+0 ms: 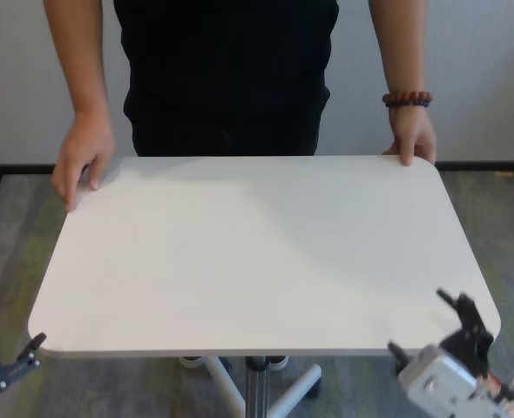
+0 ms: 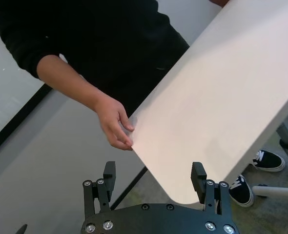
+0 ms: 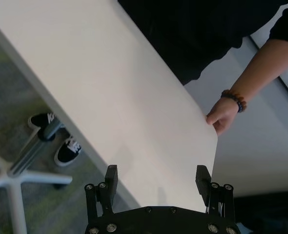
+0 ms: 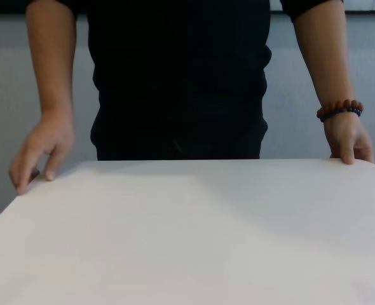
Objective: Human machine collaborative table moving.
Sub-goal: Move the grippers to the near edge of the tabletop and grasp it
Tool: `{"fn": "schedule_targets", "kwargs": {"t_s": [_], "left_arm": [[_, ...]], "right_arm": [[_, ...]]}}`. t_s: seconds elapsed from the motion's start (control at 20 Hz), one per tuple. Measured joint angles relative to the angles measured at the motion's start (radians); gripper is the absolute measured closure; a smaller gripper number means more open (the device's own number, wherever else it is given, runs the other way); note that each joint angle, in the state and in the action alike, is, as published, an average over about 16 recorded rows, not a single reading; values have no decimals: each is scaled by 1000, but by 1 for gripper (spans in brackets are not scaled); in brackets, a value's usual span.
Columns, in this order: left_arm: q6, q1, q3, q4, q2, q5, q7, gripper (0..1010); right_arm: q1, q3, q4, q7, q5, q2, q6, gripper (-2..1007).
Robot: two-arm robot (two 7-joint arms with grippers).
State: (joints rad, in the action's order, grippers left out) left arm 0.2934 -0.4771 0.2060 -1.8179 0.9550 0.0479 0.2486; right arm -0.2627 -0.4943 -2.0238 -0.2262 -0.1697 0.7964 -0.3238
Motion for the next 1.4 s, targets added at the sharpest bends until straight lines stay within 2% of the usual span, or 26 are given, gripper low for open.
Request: {"fn": "schedule_targets", "kwargs": {"t_s": [0.3,0.5,0.75,0.95,1.4], "left_arm": [[-20,-9,21,0,-5,64,-18,9],[-55,-11,40,-6,-13,123,-21,9],[-109,-10,67,-16,-31,210,-14,9],[-145,-6,90,-20,-56,283,2,9],[-196,33,151,7,-144,444,48,9]], "right_arm": [[-37,-29,-9,-10,-68,-5,-71,4],[-44,-42,0,-11,-102,-15,-95,4],[-44,-49,16,-14,-133,-32,-101,4],[-44,-48,27,-17,-152,-45,-102,4],[-40,-39,49,-12,-190,-67,-108,4]]}}
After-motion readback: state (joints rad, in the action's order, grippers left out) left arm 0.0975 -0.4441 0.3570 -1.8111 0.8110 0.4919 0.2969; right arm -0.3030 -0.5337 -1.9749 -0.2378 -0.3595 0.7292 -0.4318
